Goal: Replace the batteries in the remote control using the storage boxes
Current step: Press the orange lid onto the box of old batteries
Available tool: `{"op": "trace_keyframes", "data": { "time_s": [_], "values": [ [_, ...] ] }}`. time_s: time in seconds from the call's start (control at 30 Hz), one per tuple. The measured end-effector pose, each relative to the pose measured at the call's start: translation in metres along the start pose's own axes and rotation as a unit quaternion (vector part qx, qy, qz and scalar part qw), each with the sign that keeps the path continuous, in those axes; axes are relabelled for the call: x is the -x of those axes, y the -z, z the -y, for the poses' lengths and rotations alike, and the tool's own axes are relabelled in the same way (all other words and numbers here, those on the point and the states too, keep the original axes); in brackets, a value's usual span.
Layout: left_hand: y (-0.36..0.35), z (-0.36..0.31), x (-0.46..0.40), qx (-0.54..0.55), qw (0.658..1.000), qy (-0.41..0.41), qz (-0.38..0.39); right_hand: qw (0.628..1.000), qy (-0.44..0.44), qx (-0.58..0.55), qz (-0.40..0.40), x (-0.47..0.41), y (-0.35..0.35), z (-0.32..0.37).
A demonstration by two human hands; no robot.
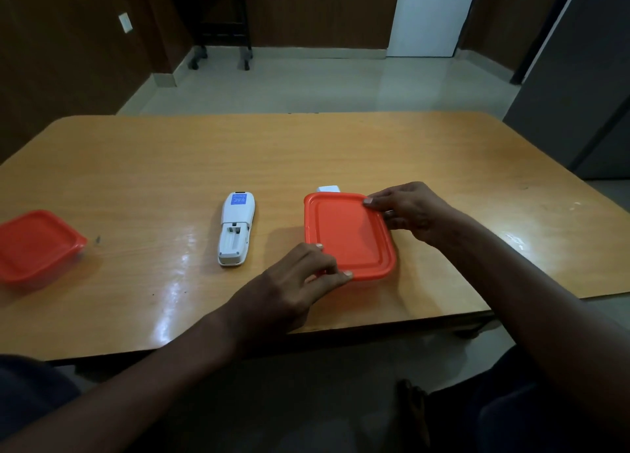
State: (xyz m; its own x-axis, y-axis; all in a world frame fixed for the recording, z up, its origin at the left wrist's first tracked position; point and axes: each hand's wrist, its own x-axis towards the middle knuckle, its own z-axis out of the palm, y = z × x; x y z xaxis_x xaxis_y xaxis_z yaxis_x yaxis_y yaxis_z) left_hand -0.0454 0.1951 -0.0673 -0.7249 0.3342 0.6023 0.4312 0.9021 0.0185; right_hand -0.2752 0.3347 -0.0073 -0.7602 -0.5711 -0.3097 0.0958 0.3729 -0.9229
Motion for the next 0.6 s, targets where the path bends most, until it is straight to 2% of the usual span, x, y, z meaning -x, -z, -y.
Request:
{"op": "trace_keyframes", "data": {
  "time_s": [0.1, 0.2, 0.3, 0.5, 0.6],
  "values": [
    [-0.002, -0.002, 0.002, -0.035, 0.999, -0.008, -0.005, 0.999, -0.001, 0.030, 0.011, 0.014, 0.001, -0.004],
    [-0.003, -0.001, 0.000, -0.039, 0.999, -0.003, -0.012, 0.994, -0.053, 0.044, 0.089, 0.026, 0.013, 0.000],
    [-0.005, 0.002, 0.000, -0.028, 1.000, 0.007, -0.012, 0.984, -0.087, 0.011, 0.154, 0.036, 0.023, 0.001],
    [-0.003, 0.003, -0.002, -0.016, 1.000, 0.013, -0.009, 0.991, -0.048, 0.021, 0.126, 0.036, 0.018, -0.005],
    [-0.002, 0.004, -0.003, -0.011, 1.000, 0.015, -0.008, 0.988, -0.041, 0.027, 0.145, 0.042, 0.021, -0.005]
  ]
}}
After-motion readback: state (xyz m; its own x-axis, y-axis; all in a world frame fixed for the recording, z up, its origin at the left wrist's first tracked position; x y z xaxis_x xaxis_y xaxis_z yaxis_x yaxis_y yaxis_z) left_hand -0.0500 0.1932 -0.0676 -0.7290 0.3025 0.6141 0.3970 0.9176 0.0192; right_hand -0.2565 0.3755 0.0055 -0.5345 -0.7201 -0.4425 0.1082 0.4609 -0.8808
